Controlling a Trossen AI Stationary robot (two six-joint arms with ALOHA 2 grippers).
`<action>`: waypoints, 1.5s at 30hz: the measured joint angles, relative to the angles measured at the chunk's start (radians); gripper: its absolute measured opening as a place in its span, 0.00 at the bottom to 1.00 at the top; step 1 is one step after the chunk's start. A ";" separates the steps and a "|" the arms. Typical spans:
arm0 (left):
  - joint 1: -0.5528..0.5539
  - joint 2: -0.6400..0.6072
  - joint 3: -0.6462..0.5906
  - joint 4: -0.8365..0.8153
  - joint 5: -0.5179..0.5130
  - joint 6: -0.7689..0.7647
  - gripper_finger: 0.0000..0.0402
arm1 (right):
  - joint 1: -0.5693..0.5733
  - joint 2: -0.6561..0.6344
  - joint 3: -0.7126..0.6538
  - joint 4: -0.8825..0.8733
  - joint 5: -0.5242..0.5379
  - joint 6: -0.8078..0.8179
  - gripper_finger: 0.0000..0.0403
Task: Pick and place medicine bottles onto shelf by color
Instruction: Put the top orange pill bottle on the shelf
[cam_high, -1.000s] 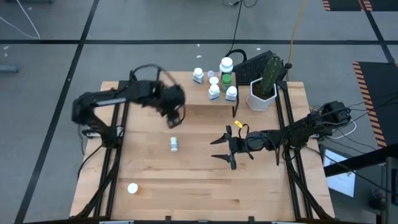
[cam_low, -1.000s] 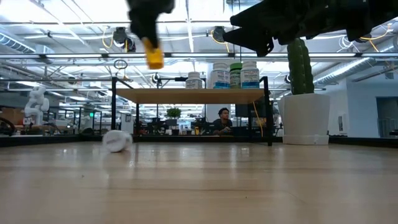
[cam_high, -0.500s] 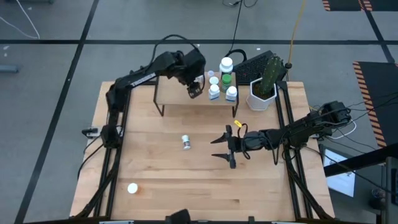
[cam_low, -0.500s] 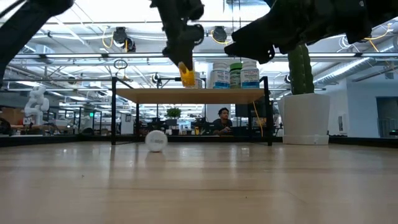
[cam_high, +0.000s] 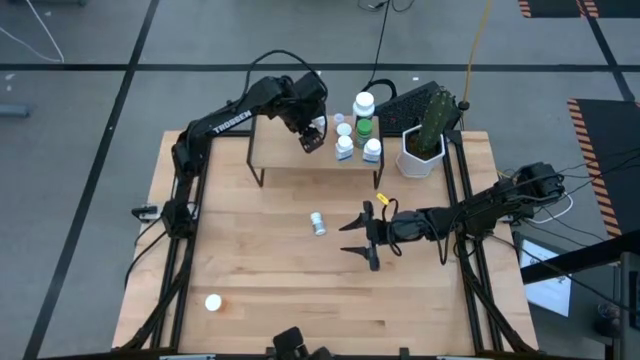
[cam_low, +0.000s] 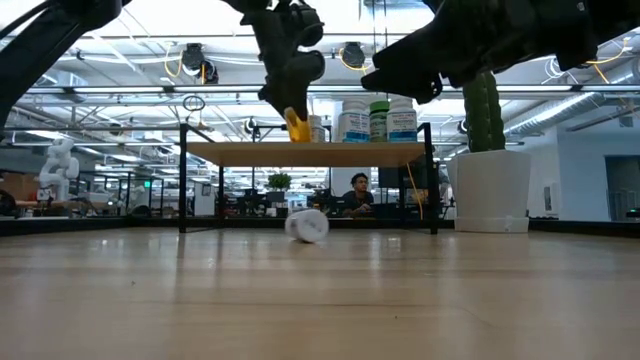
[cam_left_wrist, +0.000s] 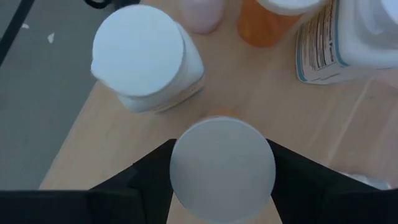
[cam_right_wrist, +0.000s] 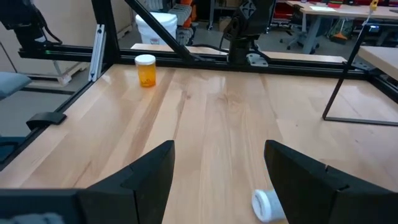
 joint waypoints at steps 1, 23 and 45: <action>-0.002 0.000 -0.008 0.011 0.000 0.000 0.56 | 0.000 0.000 0.000 0.004 0.000 0.000 0.60; -0.008 -0.022 -0.061 0.022 -0.008 0.008 0.86 | 0.000 0.000 0.000 0.013 0.000 0.011 0.60; -0.036 -0.537 -0.554 0.299 -0.232 -0.007 0.82 | -0.433 0.014 0.531 -0.454 -0.028 -0.253 0.53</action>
